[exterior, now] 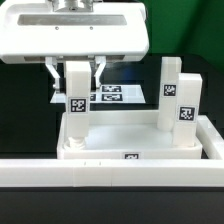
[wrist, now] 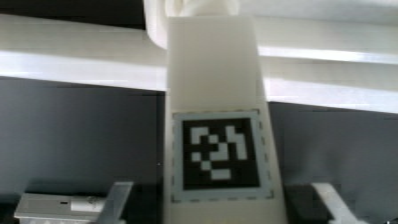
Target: Assemble desk
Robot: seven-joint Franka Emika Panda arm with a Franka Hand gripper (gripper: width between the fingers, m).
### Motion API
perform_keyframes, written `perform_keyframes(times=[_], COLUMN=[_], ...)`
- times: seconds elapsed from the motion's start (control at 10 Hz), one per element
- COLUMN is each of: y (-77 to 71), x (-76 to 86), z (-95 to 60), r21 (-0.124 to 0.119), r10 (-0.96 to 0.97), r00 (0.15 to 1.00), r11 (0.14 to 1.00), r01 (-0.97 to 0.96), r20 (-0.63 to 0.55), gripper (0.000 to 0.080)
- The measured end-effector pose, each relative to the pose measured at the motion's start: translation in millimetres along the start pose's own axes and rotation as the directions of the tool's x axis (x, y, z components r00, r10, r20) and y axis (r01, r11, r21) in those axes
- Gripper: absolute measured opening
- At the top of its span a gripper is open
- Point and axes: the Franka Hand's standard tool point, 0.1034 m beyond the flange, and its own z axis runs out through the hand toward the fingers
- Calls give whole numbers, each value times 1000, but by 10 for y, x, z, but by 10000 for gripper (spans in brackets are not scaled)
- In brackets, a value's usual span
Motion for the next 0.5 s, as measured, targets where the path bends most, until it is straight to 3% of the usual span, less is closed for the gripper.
perform_keyframes(times=[0.5], y=[56], x=[-25], z=[35], r21=[-17], r10=[6], r00=[1000], r11=[1000], r01=[-7], r20=[-28], gripper=[291])
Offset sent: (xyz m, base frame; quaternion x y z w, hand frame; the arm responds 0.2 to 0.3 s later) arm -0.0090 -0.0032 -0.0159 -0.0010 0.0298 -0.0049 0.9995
